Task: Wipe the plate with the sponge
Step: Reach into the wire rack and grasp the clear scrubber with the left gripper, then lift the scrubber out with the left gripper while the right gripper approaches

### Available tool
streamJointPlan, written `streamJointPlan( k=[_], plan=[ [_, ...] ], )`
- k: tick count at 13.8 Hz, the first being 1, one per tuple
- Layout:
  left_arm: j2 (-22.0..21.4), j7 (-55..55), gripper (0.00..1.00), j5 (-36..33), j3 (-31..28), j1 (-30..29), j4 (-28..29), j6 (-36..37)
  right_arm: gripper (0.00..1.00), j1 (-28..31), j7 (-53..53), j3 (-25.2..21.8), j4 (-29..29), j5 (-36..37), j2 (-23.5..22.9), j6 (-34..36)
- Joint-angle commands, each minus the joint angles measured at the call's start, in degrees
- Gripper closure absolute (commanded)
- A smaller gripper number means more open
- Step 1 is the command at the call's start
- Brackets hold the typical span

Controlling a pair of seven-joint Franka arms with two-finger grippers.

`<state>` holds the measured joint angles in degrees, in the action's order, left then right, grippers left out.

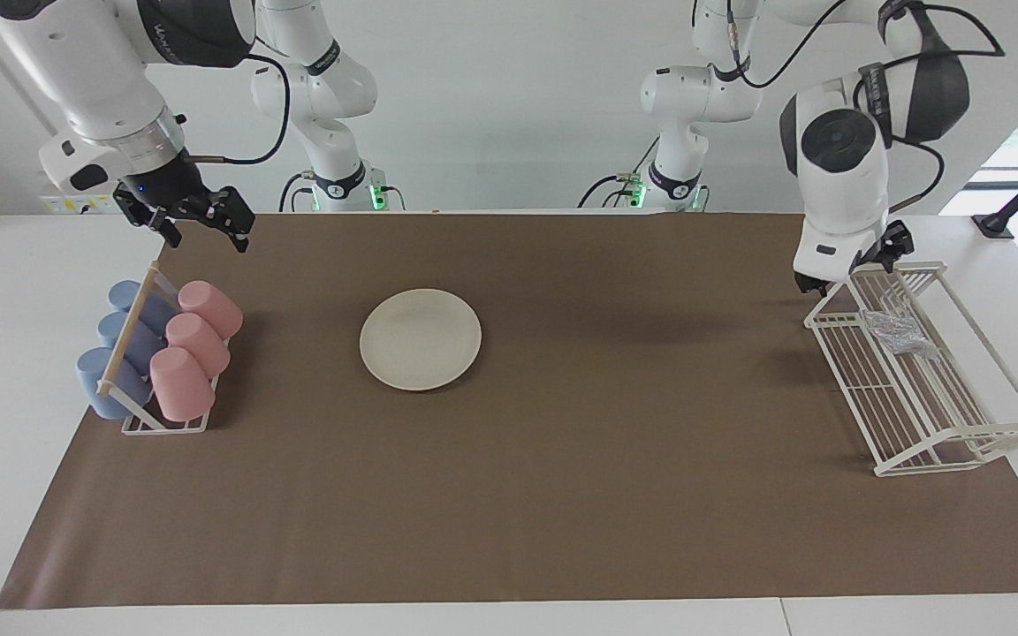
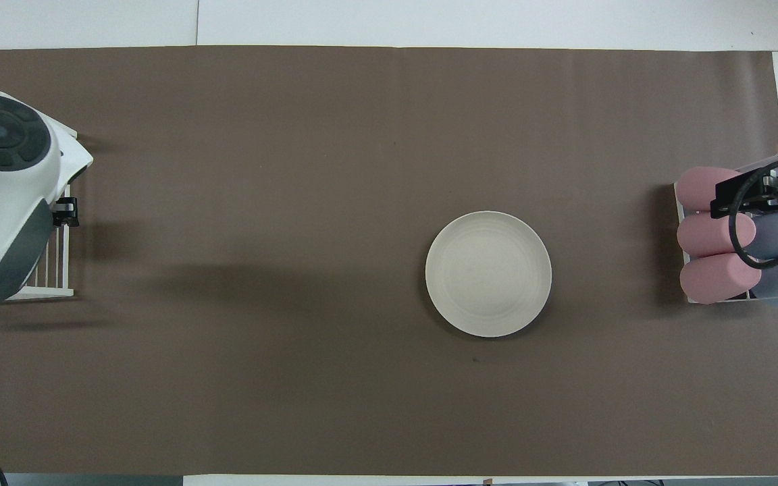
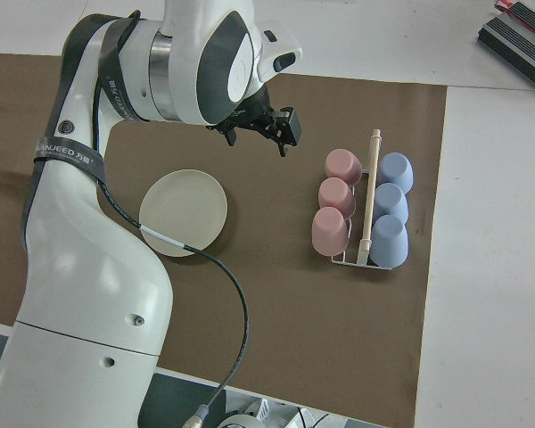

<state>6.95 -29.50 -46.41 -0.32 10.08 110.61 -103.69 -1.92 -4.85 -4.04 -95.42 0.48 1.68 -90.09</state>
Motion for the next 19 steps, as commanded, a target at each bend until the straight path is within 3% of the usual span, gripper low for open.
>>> streamJointPlan(
  k=[1, 5, 8, 11, 13, 15, 17, 18, 19],
  plan=[
    [0.69, -1.52, 0.00, -4.73, -0.47, -0.24, 0.75, -2.48, 0.00, -0.10, -1.04, 0.26, -6.36, 0.22, 3.95, -3.08],
    [1.31, -1.52, 0.00, -6.77, -0.47, -2.43, 0.57, -4.85, 0.00, -0.19, -2.43, 0.35, -3.30, 0.31, 3.25, 3.15],
    [2.36, -3.70, 0.00, -6.77, -0.47, -3.40, 0.31, -6.87, 0.00, -1.94, -10.78, 2.54, 2.41, 2.41, 0.70, 3.25],
    [4.03, -6.01, 0.00, -7.90, -0.56, -3.40, -0.66, -7.32, 0.00, -3.88, -13.16, 2.55, 3.39, 2.60, 0.43, 2.99],
    [4.03, -6.01, 0.00, -8.08, -0.74, -3.66, -0.84, -7.41, 0.00, -5.46, -13.25, 2.81, 6.36, 2.41, -2.36, 1.50],
    [4.21, -5.92, 0.16, -8.26, -0.65, -3.67, -1.80, -6.97, 0.00, -8.78, -15.00, 2.72, 14.77, 4.25, -8.32, 2.01],
    [4.91, -5.83, 0.41, -8.17, -0.65, -3.67, -3.11, -6.44, 0.00, -9.42, -15.36, 2.29, 29.59, 4.70, -18.41, 8.83],
    [5.00, -5.83, 0.60, -8.09, -0.65, -3.67, -3.56, -6.27, 0.00, -9.42, -15.45, 2.20, 37.85, 4.70, -23.25, 12.09],
    [5.00, -6.00, 0.88, -8.08, -0.56, -3.67, -3.47, -6.35, 0.00, -9.77, -16.76, 2.19, 40.55, 4.70, -24.69, 13.26]
  ],
)
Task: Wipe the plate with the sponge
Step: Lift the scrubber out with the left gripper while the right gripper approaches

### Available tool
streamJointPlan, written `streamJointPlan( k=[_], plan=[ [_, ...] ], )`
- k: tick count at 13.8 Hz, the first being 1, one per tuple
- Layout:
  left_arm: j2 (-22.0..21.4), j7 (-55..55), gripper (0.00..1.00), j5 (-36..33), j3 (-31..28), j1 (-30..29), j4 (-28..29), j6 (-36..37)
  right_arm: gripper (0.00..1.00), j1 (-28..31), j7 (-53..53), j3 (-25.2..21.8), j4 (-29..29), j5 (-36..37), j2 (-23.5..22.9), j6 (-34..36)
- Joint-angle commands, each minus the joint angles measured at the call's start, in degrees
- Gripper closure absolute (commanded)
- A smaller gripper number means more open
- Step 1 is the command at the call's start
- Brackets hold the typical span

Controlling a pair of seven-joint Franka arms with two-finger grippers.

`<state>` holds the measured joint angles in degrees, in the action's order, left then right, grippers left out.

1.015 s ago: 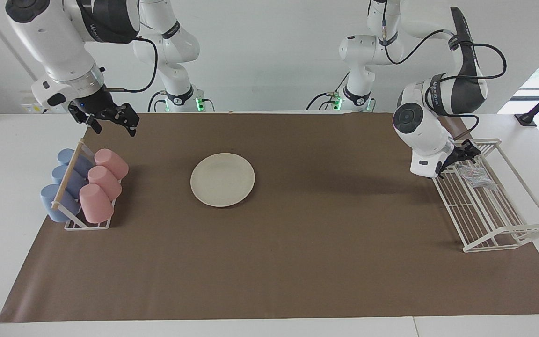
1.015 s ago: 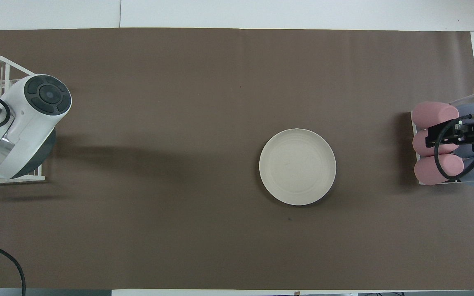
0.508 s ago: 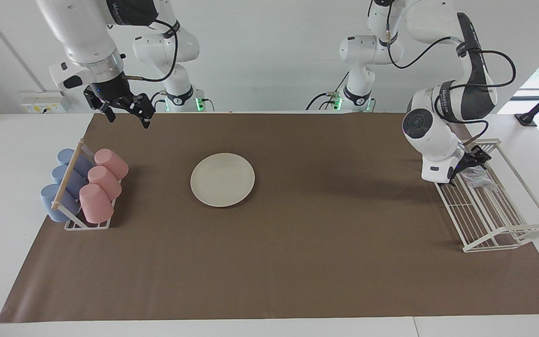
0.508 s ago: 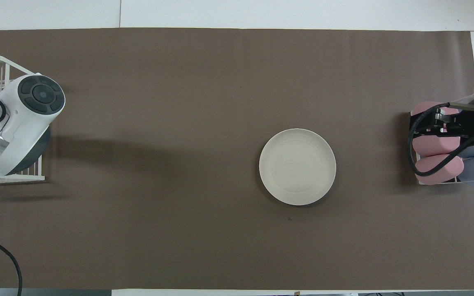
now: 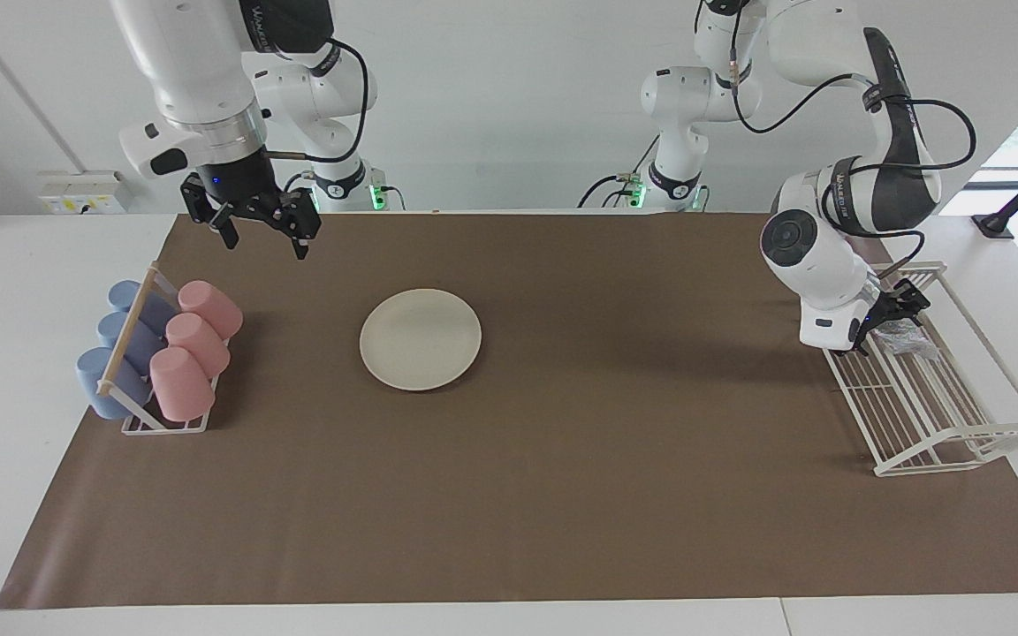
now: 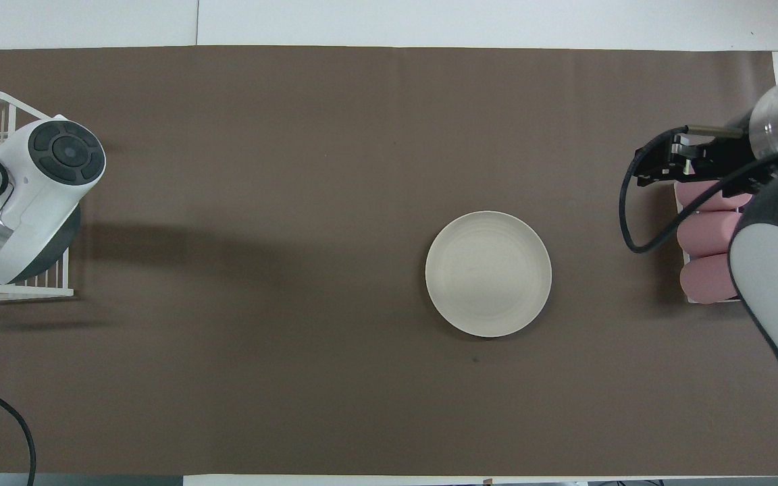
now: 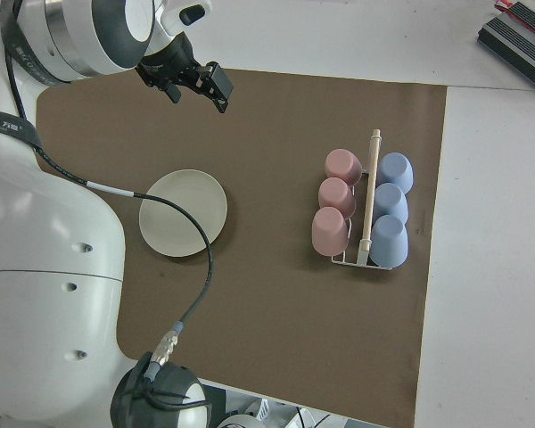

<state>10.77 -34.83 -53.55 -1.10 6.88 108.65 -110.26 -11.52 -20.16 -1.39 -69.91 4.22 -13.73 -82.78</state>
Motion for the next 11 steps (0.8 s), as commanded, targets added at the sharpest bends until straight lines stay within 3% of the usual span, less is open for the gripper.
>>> streamJointPlan(
  k=[1, 3, 5, 7, 11],
  plan=[
    [1.18, -0.68, 1.00, -0.95, 0.23, -0.46, -1.59, 0.04, 0.00, -1.73, -7.29, -0.46, 14.98, 0.97, -9.21, 6.93],
    [1.10, -0.68, 1.00, -0.86, 0.23, -0.46, -1.68, -0.13, 0.00, -6.12, -27.62, 0.07, 14.89, -0.69, -9.03, 9.56],
    [0.83, -0.42, 1.00, -0.42, 0.23, -0.46, -1.77, -0.05, 0.00, -9.29, -46.72, 0.16, 14.81, -6.99, -7.98, 9.14],
    [0.39, -0.07, 1.00, 1.50, 0.31, -0.37, -3.43, 1.35, 0.00, -11.76, -56.71, 0.16, 14.19, -8.44, -7.72, 7.90],
    [0.30, 1.51, 1.00, 22.20, 0.31, -0.11, -17.47, 14.25, 0.00, -16.85, -70.14, 0.07, 9.63, -7.64, -5.26, 7.21]
  ],
)
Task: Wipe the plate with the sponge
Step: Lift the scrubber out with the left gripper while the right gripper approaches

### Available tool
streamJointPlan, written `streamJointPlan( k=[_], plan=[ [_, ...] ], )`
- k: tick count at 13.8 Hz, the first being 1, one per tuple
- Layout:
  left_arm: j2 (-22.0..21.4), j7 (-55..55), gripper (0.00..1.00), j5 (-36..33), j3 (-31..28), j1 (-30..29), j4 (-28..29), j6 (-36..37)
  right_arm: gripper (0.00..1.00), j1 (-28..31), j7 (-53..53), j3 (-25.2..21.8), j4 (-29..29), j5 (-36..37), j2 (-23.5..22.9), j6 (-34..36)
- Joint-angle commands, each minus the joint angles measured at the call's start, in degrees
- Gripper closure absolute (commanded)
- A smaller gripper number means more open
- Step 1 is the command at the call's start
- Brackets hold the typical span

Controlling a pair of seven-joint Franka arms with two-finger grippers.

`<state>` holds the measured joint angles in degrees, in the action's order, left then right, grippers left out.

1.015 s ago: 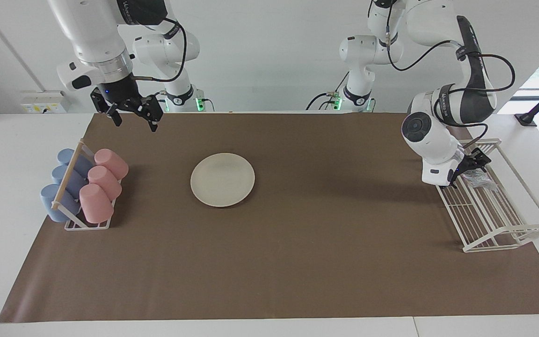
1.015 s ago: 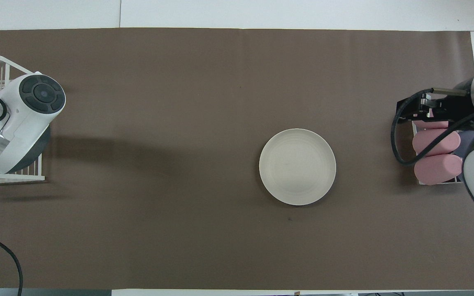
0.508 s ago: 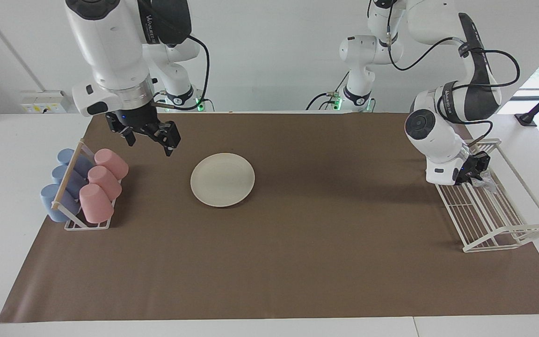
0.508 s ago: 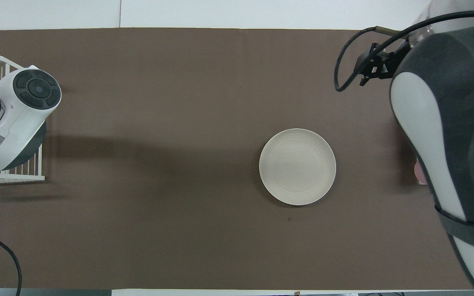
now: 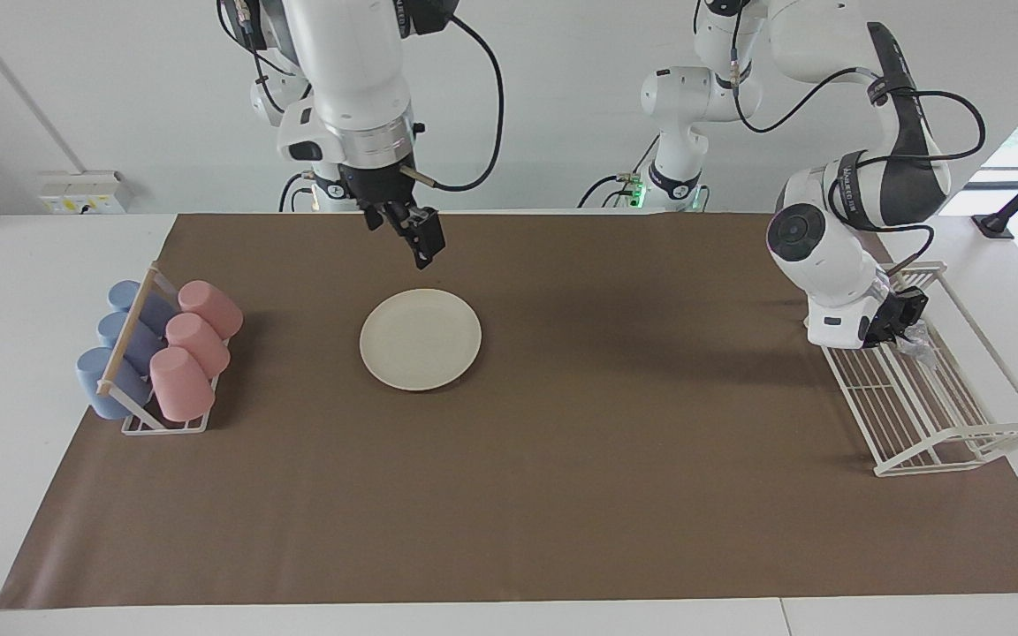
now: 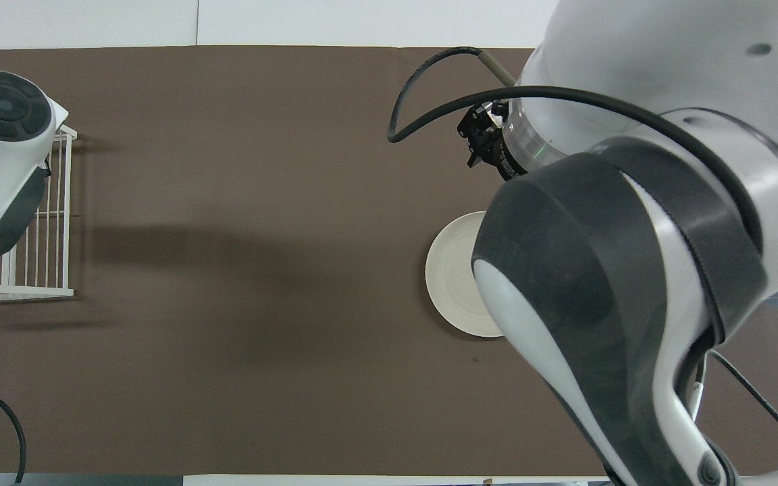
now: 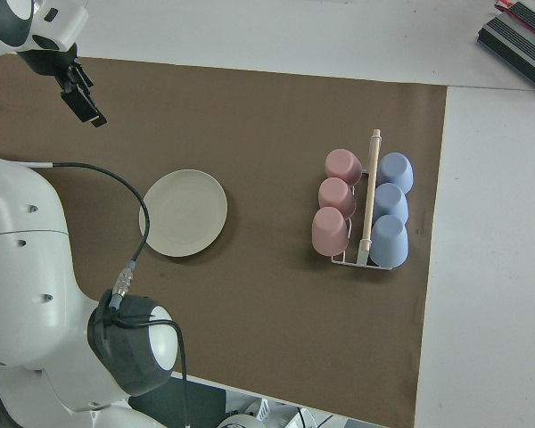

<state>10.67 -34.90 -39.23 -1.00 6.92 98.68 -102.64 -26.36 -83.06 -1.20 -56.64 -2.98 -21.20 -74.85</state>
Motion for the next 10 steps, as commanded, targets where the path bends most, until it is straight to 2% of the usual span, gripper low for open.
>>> streamJointPlan(
  k=[1, 6, 10],
  plan=[
    [-0.12, 2.11, 1.00, 14.64, 0.13, -0.32, -10.76, 10.06, 0.00, -4.29, -12.25, -0.12, -3.92, -0.44, 2.13, -2.13],
    [-3.20, 2.56, 1.00, 42.25, -0.49, -4.01, -17.02, 21.95, 0.00, -7.91, -21.95, -0.03, -6.20, -0.97, 2.74, -3.63],
    [-5.49, 7.72, 1.00, 60.37, -0.66, -8.05, -16.33, 24.76, 0.00, -12.47, -31.97, -0.03, -9.18, -1.32, 2.66, -8.10]
  ],
)
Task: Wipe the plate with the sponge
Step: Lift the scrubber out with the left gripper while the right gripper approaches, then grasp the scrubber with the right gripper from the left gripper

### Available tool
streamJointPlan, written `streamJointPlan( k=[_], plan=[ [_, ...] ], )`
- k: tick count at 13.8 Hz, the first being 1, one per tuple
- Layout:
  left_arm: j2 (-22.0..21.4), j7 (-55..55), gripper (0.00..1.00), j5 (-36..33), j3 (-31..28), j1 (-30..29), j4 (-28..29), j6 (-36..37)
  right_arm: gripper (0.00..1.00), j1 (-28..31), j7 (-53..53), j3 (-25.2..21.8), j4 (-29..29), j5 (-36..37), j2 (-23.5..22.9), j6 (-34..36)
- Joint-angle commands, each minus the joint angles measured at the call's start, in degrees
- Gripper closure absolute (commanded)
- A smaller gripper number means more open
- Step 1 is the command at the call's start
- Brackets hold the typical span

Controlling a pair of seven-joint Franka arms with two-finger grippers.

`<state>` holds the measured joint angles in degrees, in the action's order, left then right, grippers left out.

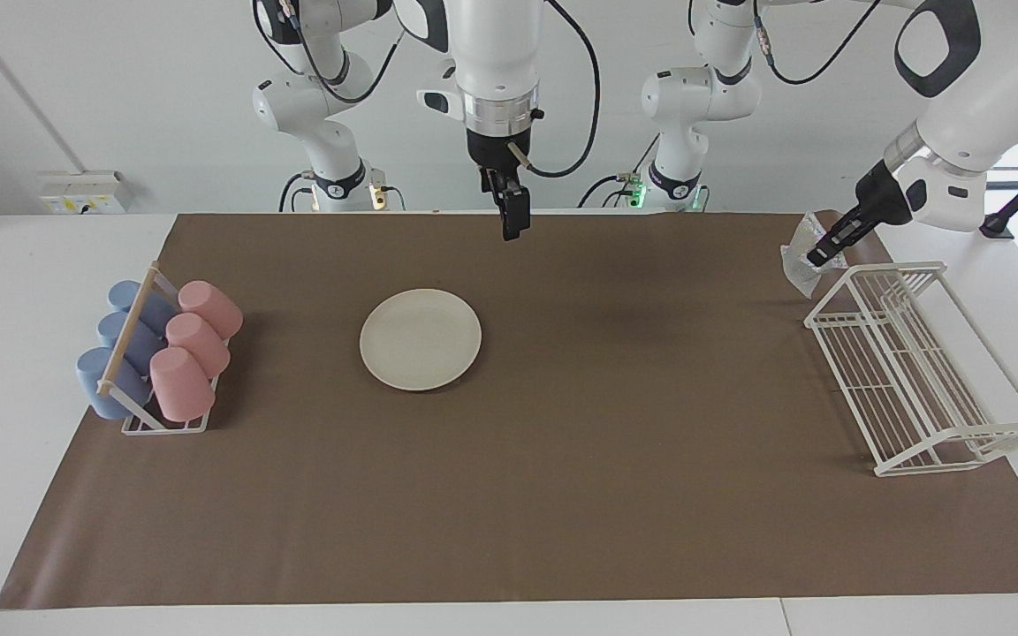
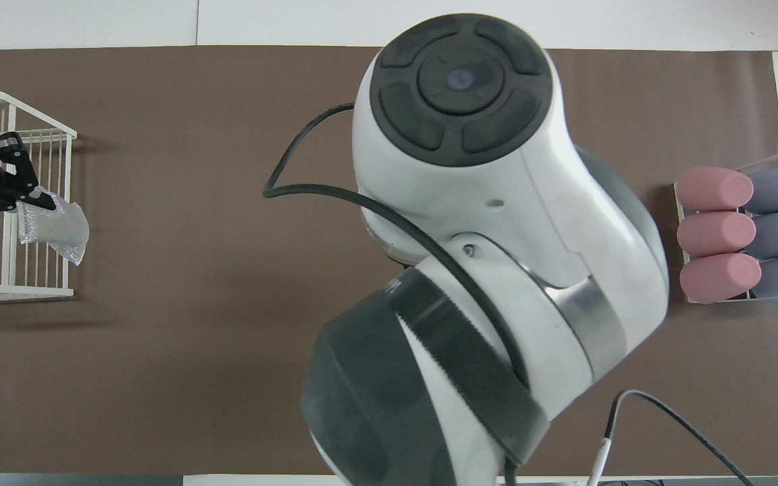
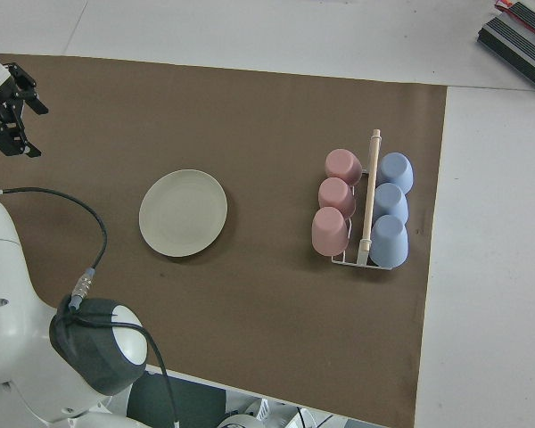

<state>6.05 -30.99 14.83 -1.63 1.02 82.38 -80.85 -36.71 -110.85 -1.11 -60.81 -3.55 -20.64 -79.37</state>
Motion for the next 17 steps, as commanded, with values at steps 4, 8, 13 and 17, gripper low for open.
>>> streamJointPlan(
  k=[4, 8, 13, 17],
  plan=[
    [-8.57, 12.68, 1.00, 24.25, -0.13, -6.99, 14.25, 1.67, 0.00, -3.20, -7.97, 0.23, -7.04, -2.76, 2.79, -6.84],
    [-19.13, 23.42, 1.00, 40.34, -0.48, -7.96, 35.88, -6.86, 0.00, -3.20, -13.51, 0.23, -10.44, -12.14, 4.10, -16.75],
    [-21.43, 36.66, 1.00, 52.83, -0.31, -6.21, 47.15, -6.86, 0.00, -6.88, -13.51, 0.41, -23.70, -15.69, 9.28, -31.42],
    [-20.20, 48.99, 1.00, 60.32, -0.31, -3.58, 52.09, -5.98, 0.00, -9.17, -13.69, 0.41, -29.62, -19.73, 11.67, -37.78]
  ],
)
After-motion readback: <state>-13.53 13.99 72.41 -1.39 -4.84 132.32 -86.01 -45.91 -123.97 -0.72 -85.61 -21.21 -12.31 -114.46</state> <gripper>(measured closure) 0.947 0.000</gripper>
